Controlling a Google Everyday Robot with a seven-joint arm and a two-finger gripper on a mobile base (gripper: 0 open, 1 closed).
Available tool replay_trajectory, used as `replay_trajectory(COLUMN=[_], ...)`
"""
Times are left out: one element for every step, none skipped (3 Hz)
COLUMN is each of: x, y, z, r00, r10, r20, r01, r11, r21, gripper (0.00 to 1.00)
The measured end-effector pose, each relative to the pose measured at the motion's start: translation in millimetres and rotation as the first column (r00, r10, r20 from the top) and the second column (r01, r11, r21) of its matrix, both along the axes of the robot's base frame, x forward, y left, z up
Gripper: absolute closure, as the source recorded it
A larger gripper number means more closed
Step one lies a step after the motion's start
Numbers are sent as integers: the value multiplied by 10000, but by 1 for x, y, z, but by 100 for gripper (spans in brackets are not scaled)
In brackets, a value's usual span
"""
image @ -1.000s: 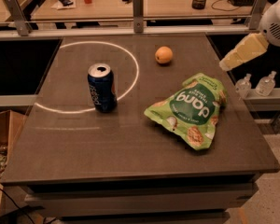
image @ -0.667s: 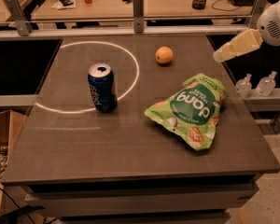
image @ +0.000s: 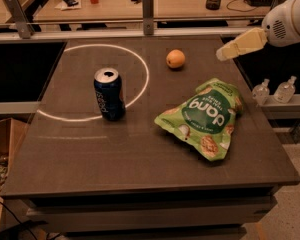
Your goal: Pick orange
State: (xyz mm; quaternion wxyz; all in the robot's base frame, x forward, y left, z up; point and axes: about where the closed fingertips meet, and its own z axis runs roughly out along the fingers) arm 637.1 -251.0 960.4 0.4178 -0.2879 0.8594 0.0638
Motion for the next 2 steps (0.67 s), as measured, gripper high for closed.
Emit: replay_trajectory(x=[1,8], y=[5,27], z=[-7,-24], r00=[9998,9979], r10=[-149,445], r20=[-104,-465], r01=[153,-398], r11=[9991,9945], r21=[402,967], gripper=[0,0])
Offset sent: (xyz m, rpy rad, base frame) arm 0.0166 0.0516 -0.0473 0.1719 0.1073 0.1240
